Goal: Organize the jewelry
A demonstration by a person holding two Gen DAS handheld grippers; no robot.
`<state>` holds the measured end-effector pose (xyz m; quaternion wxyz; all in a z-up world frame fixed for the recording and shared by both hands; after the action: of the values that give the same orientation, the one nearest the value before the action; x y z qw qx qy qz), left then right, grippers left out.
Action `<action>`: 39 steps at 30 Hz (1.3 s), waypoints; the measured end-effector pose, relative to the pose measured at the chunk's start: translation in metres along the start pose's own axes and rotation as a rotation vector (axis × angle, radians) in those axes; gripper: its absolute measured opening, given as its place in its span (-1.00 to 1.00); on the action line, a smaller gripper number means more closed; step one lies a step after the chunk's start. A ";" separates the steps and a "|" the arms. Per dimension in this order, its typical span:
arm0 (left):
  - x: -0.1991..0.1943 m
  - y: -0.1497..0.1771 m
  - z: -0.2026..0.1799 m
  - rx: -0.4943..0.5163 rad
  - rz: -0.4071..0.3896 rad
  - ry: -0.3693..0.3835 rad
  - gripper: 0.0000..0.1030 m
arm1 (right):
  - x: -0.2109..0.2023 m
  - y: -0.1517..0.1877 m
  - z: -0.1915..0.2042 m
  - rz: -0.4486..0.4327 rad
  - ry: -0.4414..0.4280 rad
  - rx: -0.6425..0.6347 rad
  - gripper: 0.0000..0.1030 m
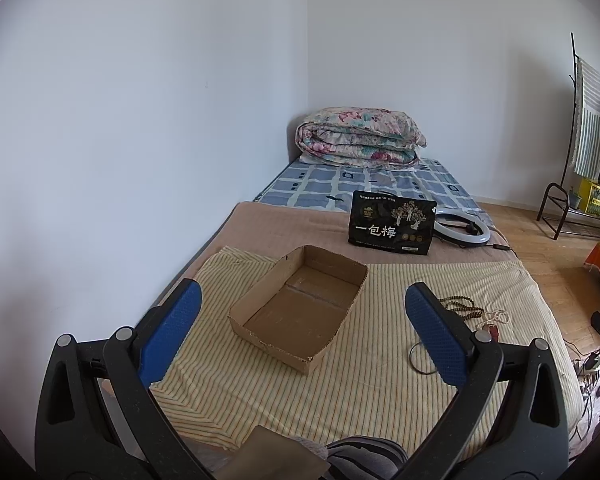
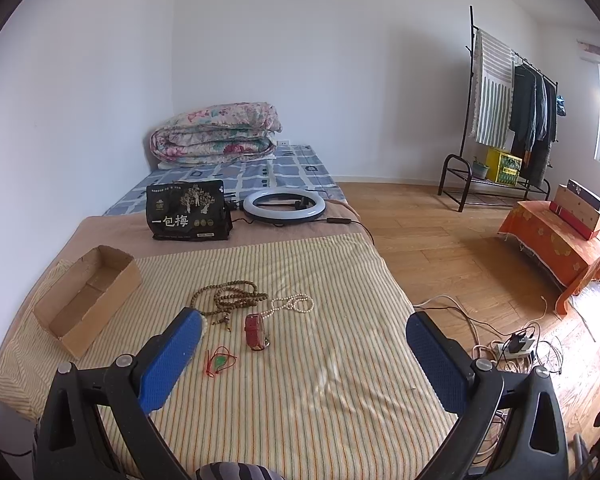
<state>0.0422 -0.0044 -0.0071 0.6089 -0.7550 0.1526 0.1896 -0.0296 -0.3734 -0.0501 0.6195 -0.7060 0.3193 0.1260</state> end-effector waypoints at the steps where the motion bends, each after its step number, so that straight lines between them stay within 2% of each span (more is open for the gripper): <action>1: 0.000 0.000 0.000 0.000 0.000 0.000 1.00 | 0.000 0.001 0.000 0.001 -0.001 -0.001 0.99; 19: 0.005 0.004 -0.013 0.016 0.021 0.007 1.00 | 0.012 0.010 0.002 0.032 -0.010 0.005 0.99; 31: 0.038 0.017 -0.024 0.063 0.063 0.048 1.00 | 0.031 0.016 0.003 0.063 -0.027 0.022 0.99; 39: 0.072 0.028 -0.048 0.139 0.107 0.116 1.00 | 0.063 0.018 0.006 0.088 -0.102 0.068 0.99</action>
<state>0.0979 -0.0577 -0.0565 0.6389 -0.7114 0.2406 0.1669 0.0088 -0.3873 -0.1021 0.6525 -0.6624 0.3222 0.1779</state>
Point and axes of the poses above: each gripper's, at about its wrist camera, not at the fingertips, and x roughly the way its jaws point, z to its left, y to its underside, the point moved 6 cm from there along x, roughly the way its jaws point, and after that the axes turned 12 degrees about -x, right-handed, at the moved point
